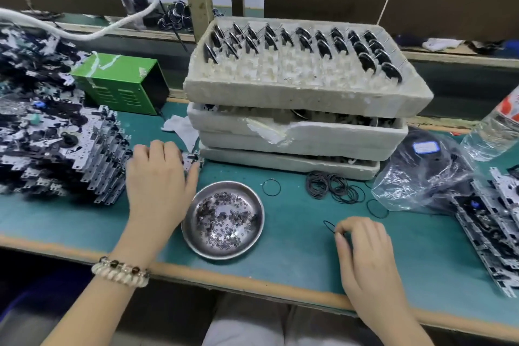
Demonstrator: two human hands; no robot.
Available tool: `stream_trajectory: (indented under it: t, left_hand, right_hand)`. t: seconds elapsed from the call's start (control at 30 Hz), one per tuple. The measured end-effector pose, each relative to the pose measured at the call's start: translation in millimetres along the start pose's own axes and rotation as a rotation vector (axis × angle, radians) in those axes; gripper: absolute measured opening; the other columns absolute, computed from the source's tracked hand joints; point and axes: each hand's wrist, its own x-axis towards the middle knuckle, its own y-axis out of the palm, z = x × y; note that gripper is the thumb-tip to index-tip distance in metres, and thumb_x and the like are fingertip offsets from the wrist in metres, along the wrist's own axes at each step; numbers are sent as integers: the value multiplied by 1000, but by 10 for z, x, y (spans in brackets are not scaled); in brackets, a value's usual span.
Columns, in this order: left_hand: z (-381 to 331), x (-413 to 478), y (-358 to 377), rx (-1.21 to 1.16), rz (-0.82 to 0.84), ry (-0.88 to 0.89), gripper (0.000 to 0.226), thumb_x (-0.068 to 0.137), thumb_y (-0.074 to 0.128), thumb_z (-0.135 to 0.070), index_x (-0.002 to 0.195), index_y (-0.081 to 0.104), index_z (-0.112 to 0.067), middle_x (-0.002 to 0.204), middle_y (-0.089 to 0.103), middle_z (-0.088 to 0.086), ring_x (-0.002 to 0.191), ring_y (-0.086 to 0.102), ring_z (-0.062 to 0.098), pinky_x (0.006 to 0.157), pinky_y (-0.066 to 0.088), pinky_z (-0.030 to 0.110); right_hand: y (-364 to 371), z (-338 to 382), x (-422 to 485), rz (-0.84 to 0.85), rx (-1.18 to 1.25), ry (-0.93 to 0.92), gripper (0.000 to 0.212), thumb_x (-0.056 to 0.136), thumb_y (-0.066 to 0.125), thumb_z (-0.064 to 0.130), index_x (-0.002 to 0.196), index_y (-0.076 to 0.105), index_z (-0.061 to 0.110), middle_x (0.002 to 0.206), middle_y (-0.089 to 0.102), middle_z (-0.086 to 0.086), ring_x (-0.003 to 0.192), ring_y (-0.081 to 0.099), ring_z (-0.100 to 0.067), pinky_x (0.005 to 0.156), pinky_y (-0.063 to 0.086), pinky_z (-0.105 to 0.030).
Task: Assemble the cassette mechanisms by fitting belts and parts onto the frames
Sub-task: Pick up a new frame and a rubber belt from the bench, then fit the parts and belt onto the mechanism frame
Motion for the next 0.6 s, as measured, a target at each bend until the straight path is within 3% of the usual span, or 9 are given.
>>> stream_trajectory:
  t: [0.13, 0.27, 0.33, 0.43, 0.5, 0.6]
  left_hand:
    - [166, 61, 110, 57, 76, 82, 29, 92, 69, -19, 81, 63, 6, 87, 59, 26, 79, 50, 40, 63, 41, 49]
    - [328, 173, 86, 26, -4, 229, 19, 93, 64, -5, 78, 66, 8, 89, 62, 25, 75, 50, 39, 60, 42, 49]
    - [446, 238, 21, -19, -59, 148, 22, 95, 60, -6, 80, 67, 10, 91, 61, 25, 79, 49, 39, 64, 42, 51]
    - [615, 308, -117, -202, -17, -56, 29, 100, 55, -10, 82, 67, 9, 97, 58, 23, 94, 48, 41, 81, 39, 53]
    - [636, 329, -251, -330, 7, -88, 31, 101, 54, -13, 78, 66, 4, 96, 57, 21, 97, 47, 38, 87, 35, 47]
    - [419, 277, -518, -506, -14, -56, 32, 101, 55, -14, 72, 64, -4, 91, 56, 10, 92, 43, 18, 83, 29, 30]
  right_hand:
    - [10, -46, -15, 1, 49, 44, 25, 96, 37, 25, 94, 58, 11, 92, 52, 2, 86, 46, -21, 77, 36, -37]
    - [-1, -93, -34, -4, 123, 80, 23, 96, 38, 27, 94, 56, 13, 92, 50, 5, 88, 44, -19, 81, 36, -33]
    - [-24, -107, -47, -24, 160, 111, 21, 96, 38, 29, 95, 55, 16, 92, 50, 8, 89, 43, -15, 83, 34, -23]
    - [-76, -144, -53, -75, 206, 183, 17, 96, 40, 32, 95, 54, 22, 93, 53, 13, 90, 45, -11, 84, 32, -10]
    - [-100, -183, -48, -111, 237, 247, 11, 96, 45, 31, 94, 54, 26, 94, 56, 15, 90, 49, -12, 82, 33, -7]
    - [-118, -200, -46, -151, 330, 352, 7, 94, 50, 29, 90, 54, 34, 96, 58, 19, 93, 54, -8, 78, 36, -6]
